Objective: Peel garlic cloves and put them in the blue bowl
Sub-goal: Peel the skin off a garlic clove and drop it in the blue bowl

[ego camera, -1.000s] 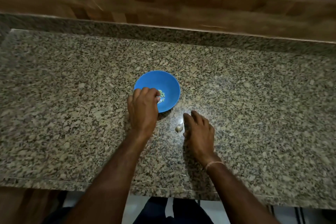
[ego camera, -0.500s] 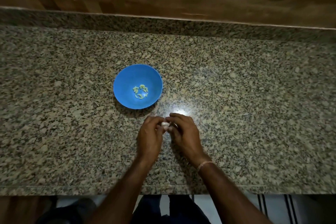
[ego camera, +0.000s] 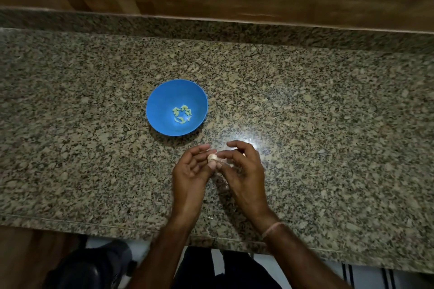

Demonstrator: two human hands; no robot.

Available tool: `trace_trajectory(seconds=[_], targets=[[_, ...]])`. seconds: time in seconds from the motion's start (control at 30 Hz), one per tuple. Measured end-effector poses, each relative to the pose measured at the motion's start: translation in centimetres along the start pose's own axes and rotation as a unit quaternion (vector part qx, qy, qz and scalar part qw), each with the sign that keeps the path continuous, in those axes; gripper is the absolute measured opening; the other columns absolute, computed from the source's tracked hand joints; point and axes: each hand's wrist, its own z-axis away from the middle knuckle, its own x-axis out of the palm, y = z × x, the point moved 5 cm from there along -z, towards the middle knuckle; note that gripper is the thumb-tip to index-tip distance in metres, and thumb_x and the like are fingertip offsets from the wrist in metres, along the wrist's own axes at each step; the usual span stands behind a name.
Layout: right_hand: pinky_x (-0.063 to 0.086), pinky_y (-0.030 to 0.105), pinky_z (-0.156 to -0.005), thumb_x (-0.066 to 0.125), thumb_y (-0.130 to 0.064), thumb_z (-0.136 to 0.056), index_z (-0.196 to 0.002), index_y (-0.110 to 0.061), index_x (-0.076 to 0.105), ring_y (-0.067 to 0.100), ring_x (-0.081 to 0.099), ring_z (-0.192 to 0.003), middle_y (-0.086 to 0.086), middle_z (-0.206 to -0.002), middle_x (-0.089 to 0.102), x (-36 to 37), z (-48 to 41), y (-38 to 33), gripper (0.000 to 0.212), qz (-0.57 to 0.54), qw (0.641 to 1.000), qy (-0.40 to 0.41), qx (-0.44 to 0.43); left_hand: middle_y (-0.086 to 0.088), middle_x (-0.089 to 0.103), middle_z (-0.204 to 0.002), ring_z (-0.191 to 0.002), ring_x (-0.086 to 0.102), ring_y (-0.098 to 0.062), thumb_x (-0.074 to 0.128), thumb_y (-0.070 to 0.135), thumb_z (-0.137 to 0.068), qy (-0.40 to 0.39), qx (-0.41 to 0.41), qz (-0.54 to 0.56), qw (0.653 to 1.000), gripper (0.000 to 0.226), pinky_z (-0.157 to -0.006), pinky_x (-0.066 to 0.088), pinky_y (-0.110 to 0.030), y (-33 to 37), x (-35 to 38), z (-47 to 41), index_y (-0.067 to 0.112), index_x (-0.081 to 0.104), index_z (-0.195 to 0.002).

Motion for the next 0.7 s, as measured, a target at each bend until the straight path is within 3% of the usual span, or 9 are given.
trace_trajectory(seconds=[0.1,0.2,0.33,0.7], targets=[[0.045,0.023,-0.088,0.078,-0.022,-0.094,-0.11,-0.022,0.078,0.014,0.057,-0.109,-0.012,-0.106,0.069,-0.8,0.1,-0.5,0.017,0.078,0.995,0.005,-0.06,-0.002,0.078,-0.112,-0.111,0.073,-0.018,0.071,-0.011,-0.088,-0.011,0.038,-0.038,0.999,0.039,-0.088,0.059,-0.026,0.7,0.5,0.3,0.011,0.07,-0.119],[0.056,0.032,-0.083,0.076,-0.016,-0.095,-0.118,-0.016,0.076,0.01,0.068,-0.1,-0.008,-0.105,0.073,-1.3,0.1,-0.6,0.023,0.021,0.998,-0.008,-0.058,-0.002,0.077,-0.113,-0.112,0.072,-0.018,0.073,-0.009,-0.088,-0.015,0.054,-0.053,0.997,0.036,-0.09,0.059,-0.028,1.0,0.9,0.6,0.011,0.071,-0.118],[0.06,0.038,-0.08,0.075,-0.012,-0.096,-0.116,-0.016,0.078,0.009,0.073,-0.098,-0.006,-0.106,0.077,-1.8,0.0,-0.6,0.021,-0.008,0.998,-0.03,-0.049,-0.001,0.078,-0.109,-0.108,0.074,-0.018,0.073,-0.008,-0.088,-0.019,0.056,-0.064,0.996,0.034,-0.087,0.06,-0.027,1.2,1.2,0.8,0.01,0.072,-0.116],[0.06,0.033,-0.072,0.071,-0.022,-0.099,-0.114,-0.014,0.077,0.006,0.072,-0.086,-0.004,-0.1,0.077,-2.1,0.6,0.0,0.018,0.045,0.996,-0.042,-0.069,-0.004,0.08,-0.102,-0.099,0.077,-0.018,0.075,-0.01,-0.085,-0.011,0.016,-0.084,0.996,0.031,-0.083,0.06,-0.024,0.0,1.5,1.0,0.007,0.075,-0.111]])
